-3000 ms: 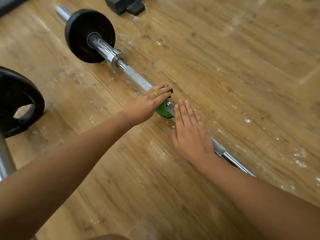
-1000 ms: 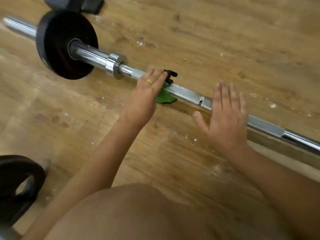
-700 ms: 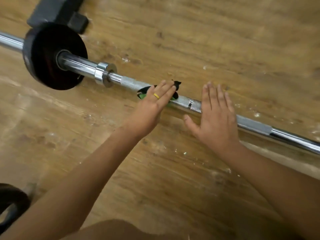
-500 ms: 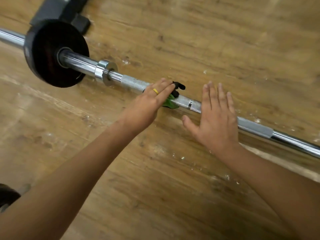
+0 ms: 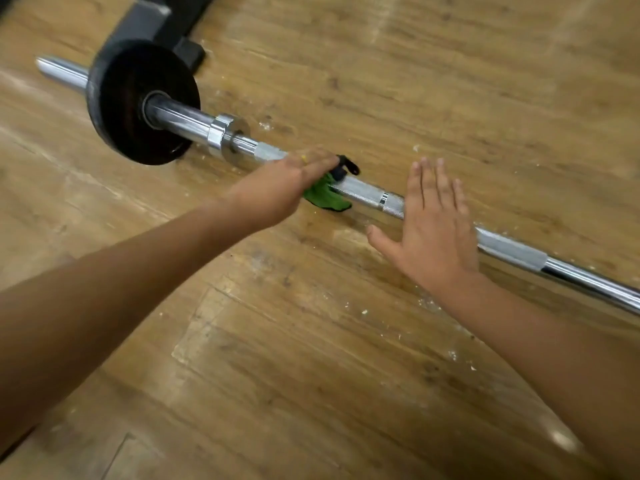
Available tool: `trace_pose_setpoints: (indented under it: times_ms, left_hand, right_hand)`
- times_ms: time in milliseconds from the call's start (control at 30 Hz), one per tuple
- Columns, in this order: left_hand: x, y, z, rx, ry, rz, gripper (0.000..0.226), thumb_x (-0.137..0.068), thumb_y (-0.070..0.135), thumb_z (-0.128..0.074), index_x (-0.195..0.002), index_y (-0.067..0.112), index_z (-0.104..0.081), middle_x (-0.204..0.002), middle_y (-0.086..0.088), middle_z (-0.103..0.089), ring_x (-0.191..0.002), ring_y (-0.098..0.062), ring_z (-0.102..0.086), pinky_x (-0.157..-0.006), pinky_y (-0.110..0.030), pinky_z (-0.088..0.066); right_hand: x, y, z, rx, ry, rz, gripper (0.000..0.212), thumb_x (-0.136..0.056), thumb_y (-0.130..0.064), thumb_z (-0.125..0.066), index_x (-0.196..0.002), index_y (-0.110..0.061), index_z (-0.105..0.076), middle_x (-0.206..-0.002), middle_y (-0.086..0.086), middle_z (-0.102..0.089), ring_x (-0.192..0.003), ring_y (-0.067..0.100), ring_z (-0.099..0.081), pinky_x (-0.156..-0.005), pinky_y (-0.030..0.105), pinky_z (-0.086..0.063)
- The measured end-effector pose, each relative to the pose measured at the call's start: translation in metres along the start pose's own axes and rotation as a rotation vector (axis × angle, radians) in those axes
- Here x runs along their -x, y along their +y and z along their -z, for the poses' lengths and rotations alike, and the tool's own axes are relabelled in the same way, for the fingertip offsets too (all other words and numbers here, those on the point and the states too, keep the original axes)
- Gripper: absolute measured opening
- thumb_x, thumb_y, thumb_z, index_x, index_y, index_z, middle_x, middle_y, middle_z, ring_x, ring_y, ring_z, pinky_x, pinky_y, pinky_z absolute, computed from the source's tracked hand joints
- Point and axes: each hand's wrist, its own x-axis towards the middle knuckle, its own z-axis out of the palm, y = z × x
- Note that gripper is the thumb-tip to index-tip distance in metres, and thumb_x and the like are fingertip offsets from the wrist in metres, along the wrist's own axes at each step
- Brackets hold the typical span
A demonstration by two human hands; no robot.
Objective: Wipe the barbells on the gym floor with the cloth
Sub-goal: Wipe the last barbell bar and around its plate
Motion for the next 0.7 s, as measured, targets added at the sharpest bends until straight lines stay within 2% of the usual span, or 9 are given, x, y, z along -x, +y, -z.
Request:
trace_pose_setpoints:
  times_ms: [67, 100, 200, 300, 467, 600, 700]
  left_hand:
    - [0.015, -0.039, 0.011, -0.049, 0.028, 0.175, 0.082, -0.078, -0.019, -0.046, -0.153, 0.013, -0.039, -0.157, -0.014, -0.04, -0.138, -0.037, -0.047, -0.113, -0.046, -0.041]
    - [0.019, -0.046, 0.014, -0.058, 0.037, 0.235, 0.077, -0.081, -0.017, -0.048, -0.153, 0.01, -0.039, -0.157, -0.015, -0.04, -0.141, -0.036, -0.044, -0.116, -0.043, -0.038]
    - [0.015, -0.017, 0.003, 0.004, 0.049, 0.235, 0.068, -0.088, -0.013, -0.049, -0.152, 0.005, -0.039, -0.16, -0.013, -0.035, -0.15, -0.028, -0.03, -0.119, -0.036, -0.026]
    - [0.018, 0.002, -0.005, 0.038, 0.069, 0.194, 0.081, -0.081, -0.021, -0.04, -0.155, 0.01, -0.035, -0.163, -0.006, -0.031, -0.151, -0.024, -0.027, -0.118, -0.033, -0.027]
    - [0.038, -0.026, 0.011, 0.024, 0.174, 0.473, 0.073, -0.085, -0.019, -0.044, -0.153, 0.007, -0.037, -0.161, -0.01, -0.034, -0.149, -0.028, -0.029, -0.114, -0.037, -0.031]
    - [0.044, -0.003, -0.007, 0.029, 0.118, 0.381, 0.079, -0.083, -0.024, -0.042, -0.155, 0.007, -0.033, -0.163, -0.01, -0.029, -0.153, -0.025, -0.021, -0.118, -0.045, -0.033]
    - [0.056, -0.005, -0.01, 0.023, 0.108, 0.321, 0.084, -0.081, -0.027, -0.039, -0.156, 0.008, -0.032, -0.163, -0.01, -0.029, -0.151, -0.027, -0.026, -0.118, -0.044, -0.034]
  right_hand:
    - [0.001, 0.001, 0.001, 0.011, -0.018, 0.009, 0.106, -0.09, -0.08, -0.019, -0.158, -0.002, 0.001, -0.167, 0.016, -0.001, -0.155, 0.029, 0.005, -0.125, 0.05, -0.008]
    - [0.001, 0.0, 0.001, 0.013, -0.008, 0.009, 0.106, -0.09, -0.08, -0.019, -0.158, -0.001, 0.002, -0.167, 0.016, 0.0, -0.155, 0.029, 0.006, -0.125, 0.05, -0.008]
    - [0.005, -0.002, 0.001, 0.017, -0.005, 0.015, 0.105, -0.092, -0.079, -0.021, -0.158, -0.001, 0.003, -0.167, 0.018, 0.001, -0.155, 0.03, 0.006, -0.126, 0.049, -0.006]
    - [0.009, -0.004, -0.002, 0.03, 0.015, 0.02, 0.105, -0.092, -0.078, -0.023, -0.158, -0.001, 0.002, -0.166, 0.018, 0.001, -0.155, 0.031, 0.006, -0.126, 0.048, -0.005]
    - [0.02, -0.013, -0.006, 0.01, 0.052, 0.002, 0.103, -0.092, -0.073, -0.034, -0.158, 0.0, -0.005, -0.166, 0.019, -0.006, -0.155, 0.032, 0.0, -0.125, 0.049, -0.006]
    - [0.032, -0.019, -0.007, 0.035, 0.038, 0.002, 0.101, -0.094, -0.073, -0.027, -0.158, -0.001, 0.001, -0.166, 0.019, 0.002, -0.155, 0.032, 0.006, -0.125, 0.049, -0.004]
    - [0.041, -0.025, -0.009, 0.045, 0.036, 0.0, 0.101, -0.094, -0.073, -0.029, -0.158, -0.002, 0.005, -0.166, 0.018, 0.006, -0.154, 0.032, 0.009, -0.125, 0.048, 0.0]
